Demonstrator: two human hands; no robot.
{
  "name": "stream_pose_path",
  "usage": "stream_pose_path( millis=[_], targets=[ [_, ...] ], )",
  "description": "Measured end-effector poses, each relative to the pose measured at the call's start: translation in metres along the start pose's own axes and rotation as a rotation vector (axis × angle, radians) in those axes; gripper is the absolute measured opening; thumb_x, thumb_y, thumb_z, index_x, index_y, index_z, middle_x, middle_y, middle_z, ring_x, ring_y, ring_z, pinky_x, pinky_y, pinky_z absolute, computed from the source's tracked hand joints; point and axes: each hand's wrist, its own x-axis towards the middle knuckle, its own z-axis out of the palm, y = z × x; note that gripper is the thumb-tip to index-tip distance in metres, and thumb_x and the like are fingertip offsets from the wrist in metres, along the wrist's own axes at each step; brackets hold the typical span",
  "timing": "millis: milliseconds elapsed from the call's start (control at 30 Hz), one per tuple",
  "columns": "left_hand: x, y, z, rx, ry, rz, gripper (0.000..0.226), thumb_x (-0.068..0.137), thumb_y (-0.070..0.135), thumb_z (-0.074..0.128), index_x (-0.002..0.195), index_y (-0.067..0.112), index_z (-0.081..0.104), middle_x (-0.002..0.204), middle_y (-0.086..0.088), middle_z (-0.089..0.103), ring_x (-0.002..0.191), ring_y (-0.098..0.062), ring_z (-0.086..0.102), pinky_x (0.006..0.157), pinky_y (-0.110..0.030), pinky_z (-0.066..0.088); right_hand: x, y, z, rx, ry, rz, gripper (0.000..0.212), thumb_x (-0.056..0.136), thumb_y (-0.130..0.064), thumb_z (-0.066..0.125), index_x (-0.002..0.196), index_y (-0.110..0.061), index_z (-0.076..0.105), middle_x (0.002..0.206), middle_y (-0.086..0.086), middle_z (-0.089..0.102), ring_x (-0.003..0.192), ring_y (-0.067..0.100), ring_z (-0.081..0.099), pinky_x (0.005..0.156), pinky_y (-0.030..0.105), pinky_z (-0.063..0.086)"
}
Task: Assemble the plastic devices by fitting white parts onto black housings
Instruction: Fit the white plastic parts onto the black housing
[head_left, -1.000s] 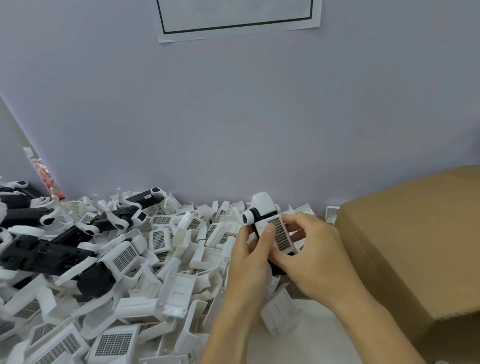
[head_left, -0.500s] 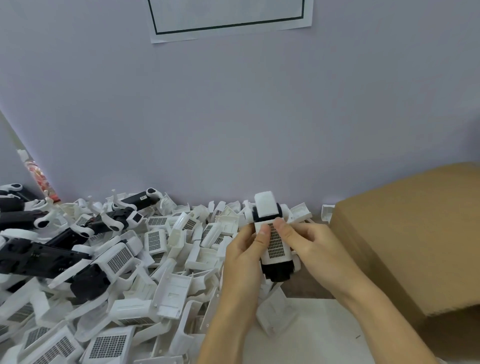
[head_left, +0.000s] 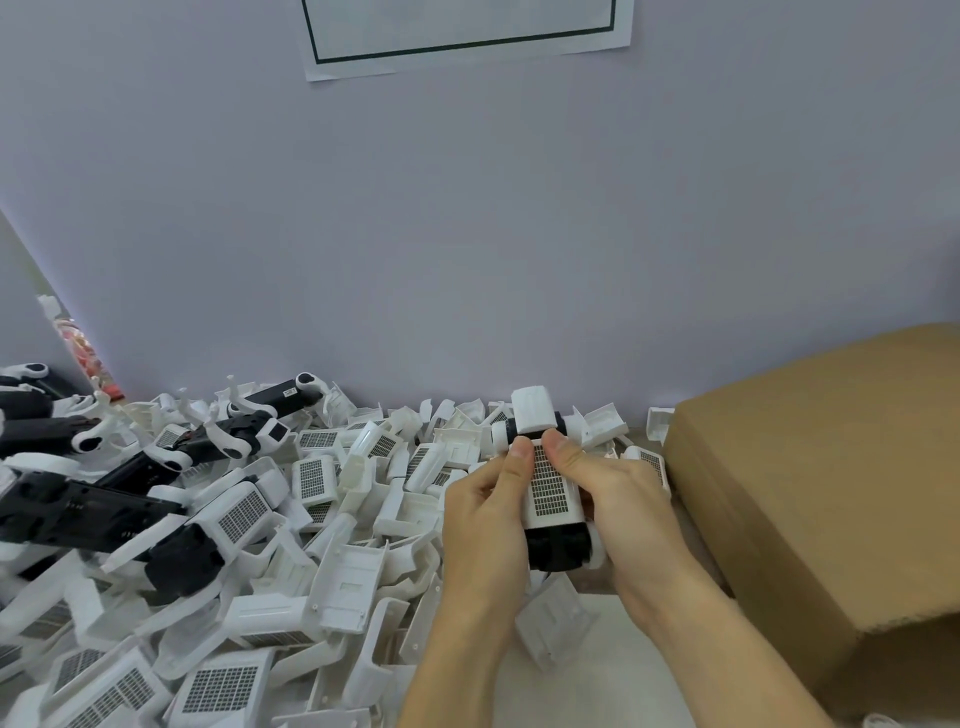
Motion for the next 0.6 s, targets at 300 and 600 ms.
stream_pose_path(
  millis=[300, 600],
  targets=[
    [-0.003, 0.000, 0.005, 0.024, -0.061, -0.049, 0.038, 0.091, 0.044, 0.060, 0.092, 0.011, 0.079, 0.091, -0.014, 0.077, 0.085, -0.027, 0.075, 0.071, -0.040, 0.061, 0.001, 0.003, -0.001, -0.082, 0.091, -0.021, 0.041, 0.088, -0.053, 0.064, 0.080, -0.017, 0.081, 0.083, 0.007, 0.078, 0.079, 0.022, 0.076, 0.071, 0.038, 0.060],
    [0.000, -0.002, 0.002, -0.023, -0.061, -0.044, 0.037, 0.096, 0.041, 0.057, 0.097, 0.011, 0.079, 0.096, -0.019, 0.076, 0.095, -0.038, 0.073, 0.085, -0.052, 0.059, 0.003, 0.003, -0.008, -0.025, -0.011, -0.028, 0.031, 0.089, -0.036, 0.065, 0.098, -0.010, 0.079, 0.098, 0.016, 0.076, 0.097, 0.034, 0.073, 0.088, 0.054, 0.058]
  ],
)
